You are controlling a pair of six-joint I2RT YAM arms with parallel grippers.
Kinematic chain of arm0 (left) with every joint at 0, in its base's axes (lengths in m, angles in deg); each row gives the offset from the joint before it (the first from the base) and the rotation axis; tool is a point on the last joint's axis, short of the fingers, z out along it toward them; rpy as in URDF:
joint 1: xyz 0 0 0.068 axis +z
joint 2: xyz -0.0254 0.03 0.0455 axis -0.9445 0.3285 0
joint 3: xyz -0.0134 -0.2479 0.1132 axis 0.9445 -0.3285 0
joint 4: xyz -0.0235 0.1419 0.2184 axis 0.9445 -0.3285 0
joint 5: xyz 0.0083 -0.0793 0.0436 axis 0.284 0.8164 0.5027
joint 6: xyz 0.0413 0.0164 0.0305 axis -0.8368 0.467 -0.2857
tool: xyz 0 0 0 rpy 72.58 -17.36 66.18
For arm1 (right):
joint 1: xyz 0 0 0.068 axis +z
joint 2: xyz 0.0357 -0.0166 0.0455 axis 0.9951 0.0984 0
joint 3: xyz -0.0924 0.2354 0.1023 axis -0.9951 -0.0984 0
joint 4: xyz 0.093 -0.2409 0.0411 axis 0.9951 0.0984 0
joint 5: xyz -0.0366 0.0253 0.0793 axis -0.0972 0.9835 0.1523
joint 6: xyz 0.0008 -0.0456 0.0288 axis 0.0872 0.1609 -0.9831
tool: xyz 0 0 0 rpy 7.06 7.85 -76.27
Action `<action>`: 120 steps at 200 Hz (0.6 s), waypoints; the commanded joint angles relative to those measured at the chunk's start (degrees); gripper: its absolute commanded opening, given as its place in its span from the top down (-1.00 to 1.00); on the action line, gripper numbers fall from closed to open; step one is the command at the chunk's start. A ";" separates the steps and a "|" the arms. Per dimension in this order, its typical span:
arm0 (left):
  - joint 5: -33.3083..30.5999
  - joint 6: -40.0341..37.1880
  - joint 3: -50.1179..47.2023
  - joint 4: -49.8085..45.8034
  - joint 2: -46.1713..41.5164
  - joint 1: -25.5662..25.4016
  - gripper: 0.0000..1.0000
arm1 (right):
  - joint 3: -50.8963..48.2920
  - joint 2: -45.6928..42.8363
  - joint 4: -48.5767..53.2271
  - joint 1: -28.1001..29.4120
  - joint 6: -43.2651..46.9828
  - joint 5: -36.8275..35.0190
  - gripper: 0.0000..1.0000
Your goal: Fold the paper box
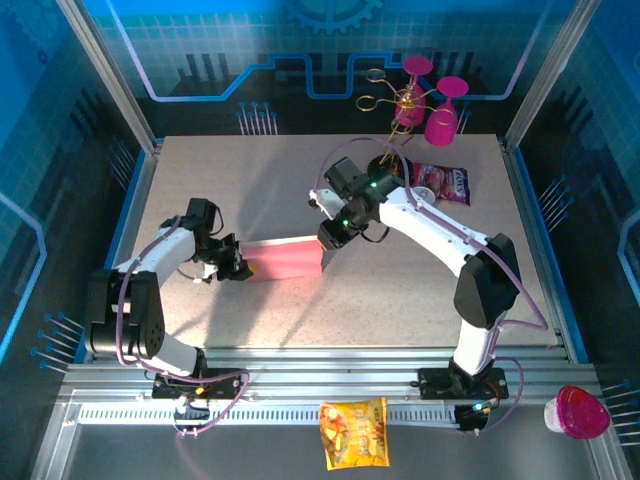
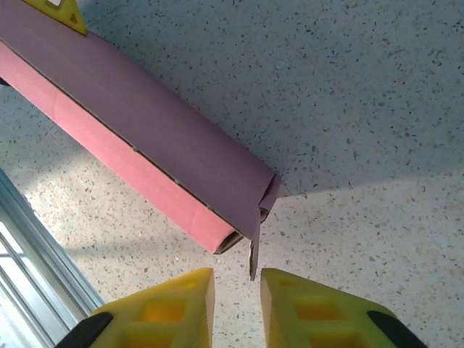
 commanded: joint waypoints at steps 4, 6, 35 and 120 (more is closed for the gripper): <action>-2.02 -0.81 0.81 -2.39 1.21 0.63 0.77 | 1.86 0.90 1.79 0.64 -0.36 -0.82 0.58; -1.98 -0.80 0.87 -2.40 1.22 0.63 0.77 | 1.90 0.91 1.79 0.68 -0.35 -0.79 0.58; -1.87 -0.83 1.08 -2.18 1.59 0.63 0.77 | 1.86 1.26 1.46 0.68 -1.01 -0.79 0.65; -1.63 -0.01 0.94 -1.14 2.18 0.66 0.78 | 2.28 1.26 0.27 1.80 -8.20 -1.52 1.00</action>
